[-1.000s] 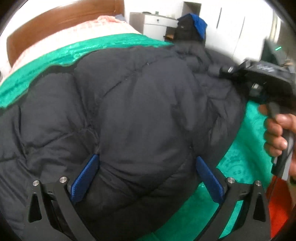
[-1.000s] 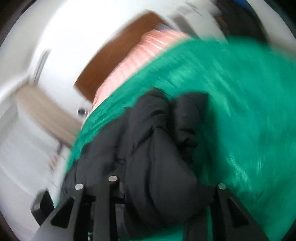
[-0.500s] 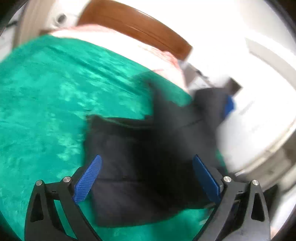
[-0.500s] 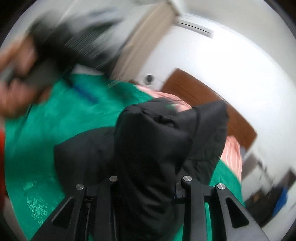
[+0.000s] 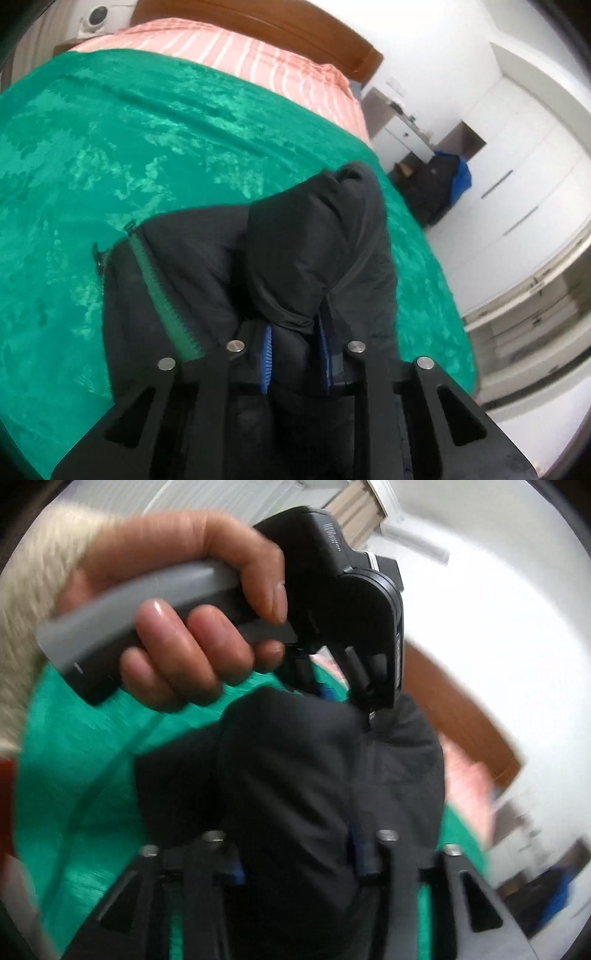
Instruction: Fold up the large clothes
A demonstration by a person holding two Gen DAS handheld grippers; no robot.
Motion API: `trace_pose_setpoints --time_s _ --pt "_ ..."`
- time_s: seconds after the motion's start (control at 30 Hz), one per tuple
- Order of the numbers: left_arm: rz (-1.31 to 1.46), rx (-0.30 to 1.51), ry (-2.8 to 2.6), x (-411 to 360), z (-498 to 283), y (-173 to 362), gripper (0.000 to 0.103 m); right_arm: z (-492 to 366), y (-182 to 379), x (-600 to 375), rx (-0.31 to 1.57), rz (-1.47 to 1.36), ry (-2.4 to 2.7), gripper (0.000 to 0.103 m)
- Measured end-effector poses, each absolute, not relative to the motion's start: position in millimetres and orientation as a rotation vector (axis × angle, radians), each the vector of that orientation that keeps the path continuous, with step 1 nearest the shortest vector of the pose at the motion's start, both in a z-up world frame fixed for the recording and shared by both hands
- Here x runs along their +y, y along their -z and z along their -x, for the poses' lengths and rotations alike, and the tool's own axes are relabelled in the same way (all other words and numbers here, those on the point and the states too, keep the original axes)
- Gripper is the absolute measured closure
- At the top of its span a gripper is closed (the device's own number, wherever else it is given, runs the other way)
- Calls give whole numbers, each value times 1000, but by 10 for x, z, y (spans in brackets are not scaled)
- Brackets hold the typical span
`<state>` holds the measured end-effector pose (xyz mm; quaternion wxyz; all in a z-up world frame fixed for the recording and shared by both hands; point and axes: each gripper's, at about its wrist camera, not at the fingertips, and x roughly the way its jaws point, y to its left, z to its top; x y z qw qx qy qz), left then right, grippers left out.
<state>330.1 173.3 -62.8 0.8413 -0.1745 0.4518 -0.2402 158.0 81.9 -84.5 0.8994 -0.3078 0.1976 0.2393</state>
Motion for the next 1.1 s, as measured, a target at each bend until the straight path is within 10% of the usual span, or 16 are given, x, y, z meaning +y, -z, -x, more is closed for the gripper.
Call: trace_pose_setpoints --time_s 0.27,0.53,1.1 --pt "247 973 358 2149 -3289 965 82 -2291 121 90 565 -119 -604 12" --pt "228 977 339 2176 -3361 1226 80 -3855 836 225 814 -179 -428 7" --pt "219 1015 316 2003 -3516 1510 79 -3935 1503 375 778 8 -333 0"
